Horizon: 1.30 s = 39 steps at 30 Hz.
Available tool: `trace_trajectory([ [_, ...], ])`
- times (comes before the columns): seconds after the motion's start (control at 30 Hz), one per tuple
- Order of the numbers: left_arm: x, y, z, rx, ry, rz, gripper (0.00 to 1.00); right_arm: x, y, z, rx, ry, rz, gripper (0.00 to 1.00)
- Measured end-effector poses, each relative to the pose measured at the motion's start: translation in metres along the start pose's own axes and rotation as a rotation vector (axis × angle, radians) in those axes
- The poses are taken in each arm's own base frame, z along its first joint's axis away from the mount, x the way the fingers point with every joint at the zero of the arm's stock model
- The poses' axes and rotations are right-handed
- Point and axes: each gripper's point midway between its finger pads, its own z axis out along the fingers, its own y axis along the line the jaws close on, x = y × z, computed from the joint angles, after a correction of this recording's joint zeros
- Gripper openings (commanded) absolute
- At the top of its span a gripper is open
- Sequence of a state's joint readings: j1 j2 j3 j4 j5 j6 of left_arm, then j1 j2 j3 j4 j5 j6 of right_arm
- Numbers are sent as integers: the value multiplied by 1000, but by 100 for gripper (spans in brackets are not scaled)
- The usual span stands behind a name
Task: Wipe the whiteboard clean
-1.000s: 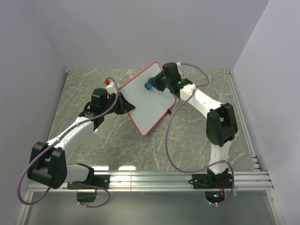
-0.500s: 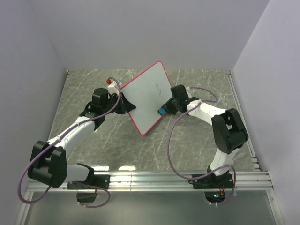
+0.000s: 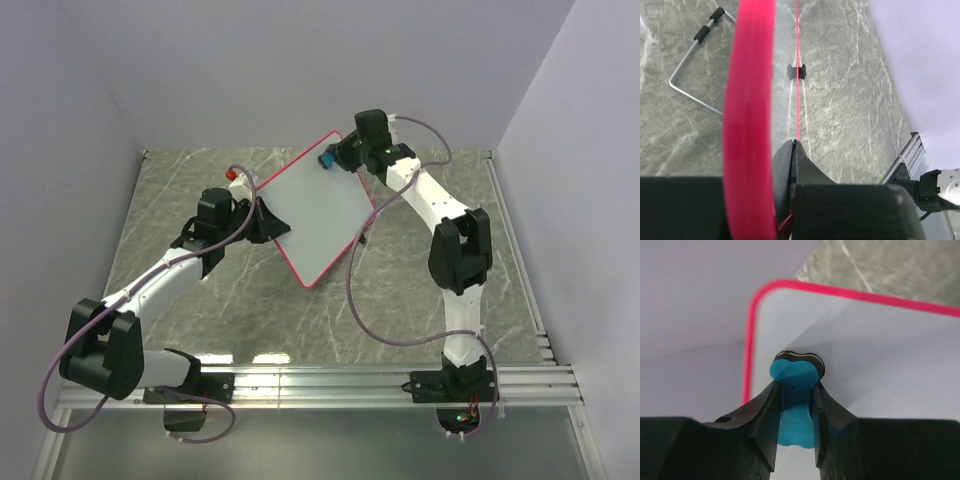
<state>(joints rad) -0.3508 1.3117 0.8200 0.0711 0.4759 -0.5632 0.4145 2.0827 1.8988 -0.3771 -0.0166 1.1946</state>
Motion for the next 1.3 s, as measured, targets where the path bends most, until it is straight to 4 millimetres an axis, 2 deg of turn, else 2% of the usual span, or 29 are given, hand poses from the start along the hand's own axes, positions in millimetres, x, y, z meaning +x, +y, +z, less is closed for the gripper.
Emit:
trace_trajectory([
  [0.1, 0, 0, 0, -5, 1, -16, 1, -4, 15, 9, -34, -4, 8, 0],
  [0.23, 0, 0, 0, -10, 1, -33, 0, 0, 4, 11, -44, -3, 24, 0],
  [0.3, 0, 1, 0, -11, 1, -33, 0, 6, -19, 5, -12, 4, 31, 0],
  [0.53, 0, 0, 1, -6, 2, -12, 0, 44, -135, -28, 165, 53, 43, 0],
  [0.67, -1, -3, 2, 4, 1, 39, 0, 60, -180, -44, 250, 86, 22, 0],
  [0.77, -2, -5, 1, 2, 1, 72, 0, 61, -185, -56, 265, 93, -17, 0],
  [0.87, -4, -10, 0, -7, 8, 99, 0, 48, -163, -77, 210, 59, -58, 0],
  [0.97, -7, -15, -1, -17, 19, 125, 0, 33, -139, -108, 123, 9, -80, 0],
  [1.07, -10, -18, -2, -27, 33, 145, 0, 16, -129, -139, 69, -50, -88, 0],
  [1.17, -13, -20, -2, -35, 46, 166, 0, 5, -139, -161, 86, -95, -103, 0],
  [1.3, -17, -22, 0, -36, 54, 205, 0, 6, -170, -184, 167, -113, -126, 0],
])
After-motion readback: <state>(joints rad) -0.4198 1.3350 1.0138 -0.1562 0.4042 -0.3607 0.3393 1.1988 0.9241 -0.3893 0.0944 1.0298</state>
